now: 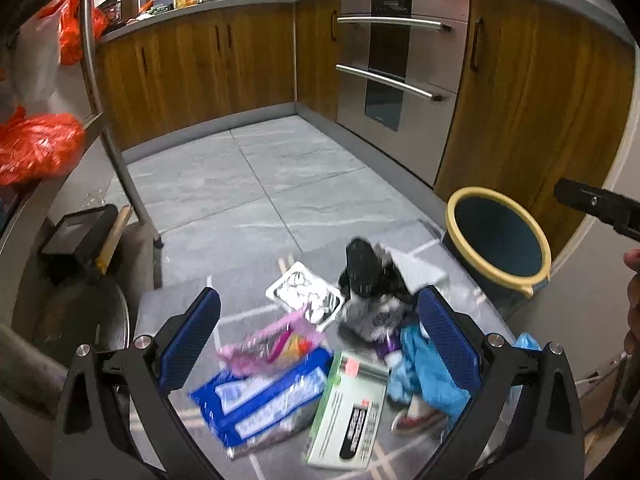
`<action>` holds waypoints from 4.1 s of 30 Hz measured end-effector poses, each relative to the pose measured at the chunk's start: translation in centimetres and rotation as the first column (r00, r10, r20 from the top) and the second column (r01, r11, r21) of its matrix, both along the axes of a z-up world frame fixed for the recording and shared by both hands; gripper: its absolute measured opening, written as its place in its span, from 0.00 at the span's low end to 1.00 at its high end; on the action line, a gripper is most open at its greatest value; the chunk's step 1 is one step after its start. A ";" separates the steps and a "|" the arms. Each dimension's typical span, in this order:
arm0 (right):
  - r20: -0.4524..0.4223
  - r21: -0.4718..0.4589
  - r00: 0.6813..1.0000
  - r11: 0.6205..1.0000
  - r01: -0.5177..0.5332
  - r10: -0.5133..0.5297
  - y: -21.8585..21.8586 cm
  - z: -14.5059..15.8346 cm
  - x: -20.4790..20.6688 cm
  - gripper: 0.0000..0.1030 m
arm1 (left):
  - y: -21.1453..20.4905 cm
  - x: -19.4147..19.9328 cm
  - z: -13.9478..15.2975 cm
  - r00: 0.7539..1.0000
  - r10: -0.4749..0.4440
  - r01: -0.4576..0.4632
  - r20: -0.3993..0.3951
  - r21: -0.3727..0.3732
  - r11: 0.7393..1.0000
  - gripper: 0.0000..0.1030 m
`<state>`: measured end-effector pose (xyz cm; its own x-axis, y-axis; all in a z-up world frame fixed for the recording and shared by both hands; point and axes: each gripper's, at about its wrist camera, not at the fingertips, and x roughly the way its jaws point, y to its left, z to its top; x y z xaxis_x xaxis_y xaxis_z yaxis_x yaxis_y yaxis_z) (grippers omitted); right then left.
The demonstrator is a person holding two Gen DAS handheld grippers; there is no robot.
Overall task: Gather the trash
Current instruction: 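Grasp the black plastic bag with the left gripper while the right gripper grasps the clear plastic bag, then lift the black bag with the left gripper while the right gripper lifts the clear bag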
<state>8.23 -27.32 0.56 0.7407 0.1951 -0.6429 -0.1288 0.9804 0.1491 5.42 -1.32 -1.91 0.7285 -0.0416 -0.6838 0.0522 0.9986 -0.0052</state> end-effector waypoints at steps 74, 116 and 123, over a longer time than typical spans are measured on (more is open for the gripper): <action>-0.473 -0.136 0.811 0.880 -0.455 0.346 8.8 -13.5 4.7 0.14 | 0.1 4.9 -2.0 0.987 -0.102 0.092 -0.125 -0.088 0.992 0.05; -0.485 -0.066 0.790 0.886 -0.460 0.374 7.7 -14.9 7.5 0.15 | -0.1 5.4 -2.8 0.983 -0.123 0.113 -0.139 -0.079 0.990 0.05; -0.396 -0.046 0.832 0.897 -0.441 0.388 7.5 -10.3 5.8 0.14 | -0.4 4.7 -2.0 0.985 -0.128 0.121 -0.115 -0.065 0.991 0.05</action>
<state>14.05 -19.84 -9.76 0.3134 0.3257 -0.8920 -0.4888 0.8607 0.1425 10.15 -1.74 -3.92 0.6286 -0.1689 -0.7592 0.1716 0.9822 -0.0765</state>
